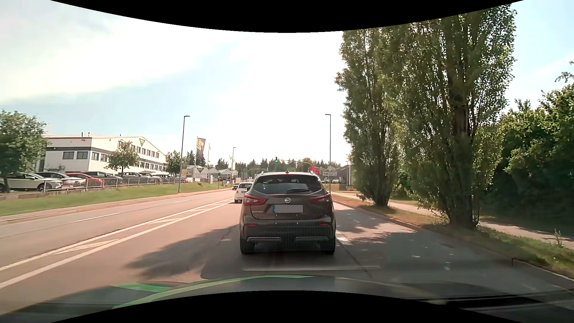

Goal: Follow the waypoints while adhering to traffic rules and regulations

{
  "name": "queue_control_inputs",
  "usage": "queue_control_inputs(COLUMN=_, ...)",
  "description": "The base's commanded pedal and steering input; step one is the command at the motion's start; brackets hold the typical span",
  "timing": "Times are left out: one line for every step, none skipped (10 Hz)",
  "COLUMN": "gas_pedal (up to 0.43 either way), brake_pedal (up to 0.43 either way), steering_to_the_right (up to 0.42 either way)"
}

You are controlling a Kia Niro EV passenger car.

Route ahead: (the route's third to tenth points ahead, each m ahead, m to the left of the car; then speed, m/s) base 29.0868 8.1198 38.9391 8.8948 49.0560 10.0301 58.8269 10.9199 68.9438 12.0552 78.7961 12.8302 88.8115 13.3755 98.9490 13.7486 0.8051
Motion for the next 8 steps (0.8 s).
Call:
queue_control_inputs(gas_pedal=0.0, brake_pedal=0.146, steering_to_the_right=0.005)
queue_control_inputs(gas_pedal=0.0, brake_pedal=0.146, steering_to_the_right=0.005)
queue_control_inputs(gas_pedal=0.0, brake_pedal=0.152, steering_to_the_right=0.005)
queue_control_inputs(gas_pedal=0.0, brake_pedal=0.152, steering_to_the_right=0.005)
queue_control_inputs(gas_pedal=0.0, brake_pedal=0.152, steering_to_the_right=0.005)
queue_control_inputs(gas_pedal=0.0, brake_pedal=0.152, steering_to_the_right=0.005)
queue_control_inputs(gas_pedal=0.0, brake_pedal=0.152, steering_to_the_right=0.005)
queue_control_inputs(gas_pedal=0.0, brake_pedal=0.152, steering_to_the_right=0.005)
